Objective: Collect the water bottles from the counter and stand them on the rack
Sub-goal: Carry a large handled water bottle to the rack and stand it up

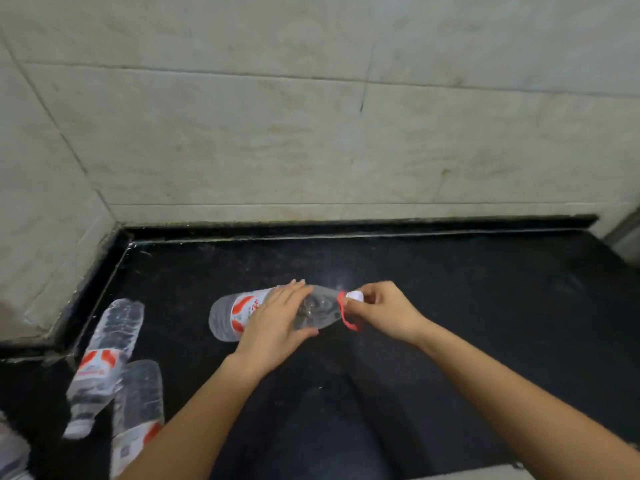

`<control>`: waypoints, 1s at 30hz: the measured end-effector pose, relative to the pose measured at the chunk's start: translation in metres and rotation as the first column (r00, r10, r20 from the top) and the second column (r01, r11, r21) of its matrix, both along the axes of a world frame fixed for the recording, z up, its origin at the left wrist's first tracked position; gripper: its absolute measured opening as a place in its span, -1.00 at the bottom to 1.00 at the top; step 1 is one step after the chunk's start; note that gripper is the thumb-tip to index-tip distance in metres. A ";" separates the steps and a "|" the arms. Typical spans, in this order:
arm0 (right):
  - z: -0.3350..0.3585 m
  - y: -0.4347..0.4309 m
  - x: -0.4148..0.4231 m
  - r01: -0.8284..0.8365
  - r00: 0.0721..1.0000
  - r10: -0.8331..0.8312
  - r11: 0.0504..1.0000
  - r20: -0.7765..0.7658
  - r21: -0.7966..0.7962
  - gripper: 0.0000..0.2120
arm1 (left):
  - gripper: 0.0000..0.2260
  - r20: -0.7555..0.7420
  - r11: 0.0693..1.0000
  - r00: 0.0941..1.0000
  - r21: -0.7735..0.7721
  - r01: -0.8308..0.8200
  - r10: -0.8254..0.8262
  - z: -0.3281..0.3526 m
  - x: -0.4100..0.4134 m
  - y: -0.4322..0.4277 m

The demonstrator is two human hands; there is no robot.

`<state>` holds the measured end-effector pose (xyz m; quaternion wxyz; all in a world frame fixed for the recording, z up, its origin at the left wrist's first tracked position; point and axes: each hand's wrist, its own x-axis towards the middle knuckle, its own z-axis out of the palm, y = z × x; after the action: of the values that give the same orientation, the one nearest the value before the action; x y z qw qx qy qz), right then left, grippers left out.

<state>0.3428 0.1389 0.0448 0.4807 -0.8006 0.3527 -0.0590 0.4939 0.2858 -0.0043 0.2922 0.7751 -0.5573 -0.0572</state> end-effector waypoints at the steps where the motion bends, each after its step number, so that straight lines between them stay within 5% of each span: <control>1: 0.008 -0.005 -0.009 0.023 1.000 -0.022 0.999 0.014 -0.025 -0.67 | -0.34 -0.048 1.000 0.999 -0.025 -0.008 0.007 0.005 -0.008 -0.009; 7: 0.052 -0.024 -0.067 0.055 0.994 -0.033 0.976 0.109 -0.212 -0.83 | -0.33 -0.295 0.978 0.953 -0.173 -0.119 0.064 0.028 -0.072 -0.044; 14: 0.089 -0.048 -0.146 0.047 0.993 0.006 0.898 0.118 -0.437 -0.78 | -0.41 -0.712 0.959 0.702 -0.188 -0.213 0.016 0.037 -0.186 -0.088; 18: 0.105 -0.085 -0.237 0.122 0.990 -0.079 0.903 0.118 -0.412 -0.71 | -0.46 -0.747 0.969 0.654 -0.232 -0.088 -0.119 0.051 -0.272 -0.132; 23: 0.136 -0.130 -0.361 0.225 0.964 -0.147 0.897 0.223 -0.381 -0.86 | -0.46 -0.729 0.949 0.631 -0.314 0.034 -0.264 0.081 -0.376 -0.188; 30: 0.180 -0.200 -0.488 0.397 0.883 -0.228 0.831 0.411 -0.390 -0.70 | -0.38 -0.690 0.893 0.596 -0.436 0.111 -0.411 0.132 -0.501 -0.276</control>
<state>-0.1451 -0.0608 0.2250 0.3133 -0.7986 0.3660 -0.3608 -0.0071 0.0101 0.1275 0.6208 0.5196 -0.4897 -0.3237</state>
